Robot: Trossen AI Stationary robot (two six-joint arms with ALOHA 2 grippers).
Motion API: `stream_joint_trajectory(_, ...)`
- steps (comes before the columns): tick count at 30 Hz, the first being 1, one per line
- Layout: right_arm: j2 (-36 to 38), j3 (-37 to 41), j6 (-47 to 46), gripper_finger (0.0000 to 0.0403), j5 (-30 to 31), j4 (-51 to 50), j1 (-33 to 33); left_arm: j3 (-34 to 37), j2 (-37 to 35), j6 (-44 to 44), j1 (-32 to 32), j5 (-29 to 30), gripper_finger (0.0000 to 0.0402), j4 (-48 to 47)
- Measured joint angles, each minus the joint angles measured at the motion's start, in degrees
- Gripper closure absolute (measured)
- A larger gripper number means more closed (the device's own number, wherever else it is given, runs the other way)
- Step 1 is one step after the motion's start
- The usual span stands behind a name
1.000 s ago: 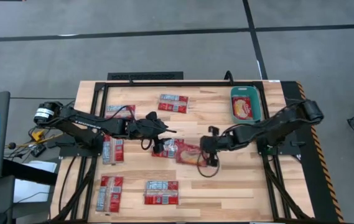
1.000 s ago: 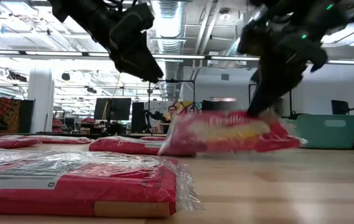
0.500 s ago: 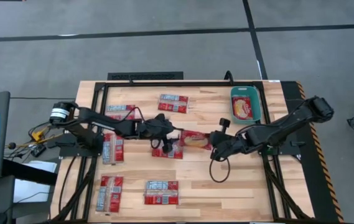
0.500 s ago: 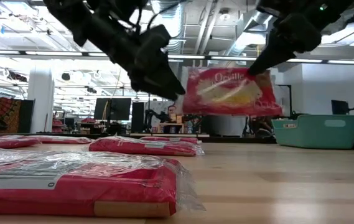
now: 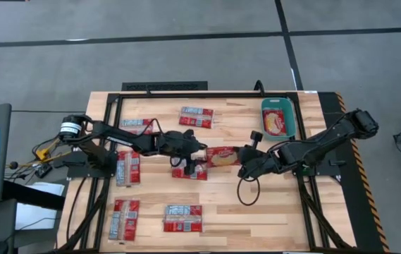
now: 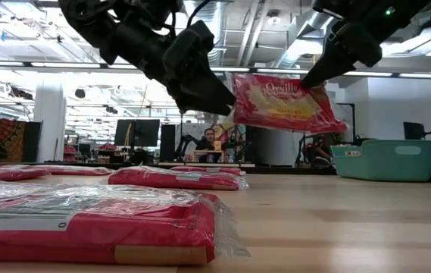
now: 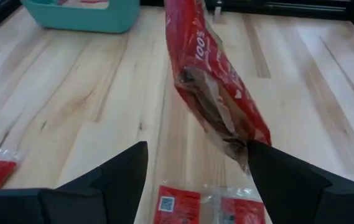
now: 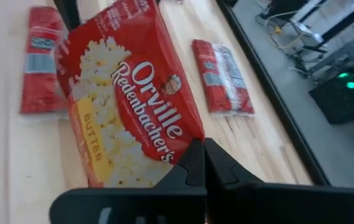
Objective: Sort popcorn bags into baskets
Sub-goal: Put the popcorn bag into the green bin
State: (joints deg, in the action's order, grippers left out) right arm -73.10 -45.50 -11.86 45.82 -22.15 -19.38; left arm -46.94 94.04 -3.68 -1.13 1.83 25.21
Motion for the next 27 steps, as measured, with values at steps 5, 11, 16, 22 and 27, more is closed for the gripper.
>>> stream_joint_trajectory(5,0.0,0.0,-0.1,0.04,3.0,-1.6,0.4,-0.1,-0.8,-0.8,-0.6,0.3,0.0133,-0.4)
stream_joint_trajectory(11,0.0,0.0,0.4,0.04,3.4,-1.4,0.4,-0.1,-1.2,-0.4,-1.3,0.4,0.0093,2.3)
stream_joint_trajectory(16,0.0,0.0,3.0,0.04,3.7,1.2,0.2,-0.1,-1.2,-1.6,-3.1,4.5,0.0065,2.6)
stream_joint_trajectory(22,0.0,-0.1,6.0,0.04,3.6,4.1,0.2,-0.1,-1.2,-3.0,-4.3,3.5,0.0063,2.5)
stream_joint_trajectory(27,0.0,-0.1,8.3,0.04,3.5,7.4,0.4,-0.1,-1.2,1.3,-4.0,-6.1,0.0091,4.6)
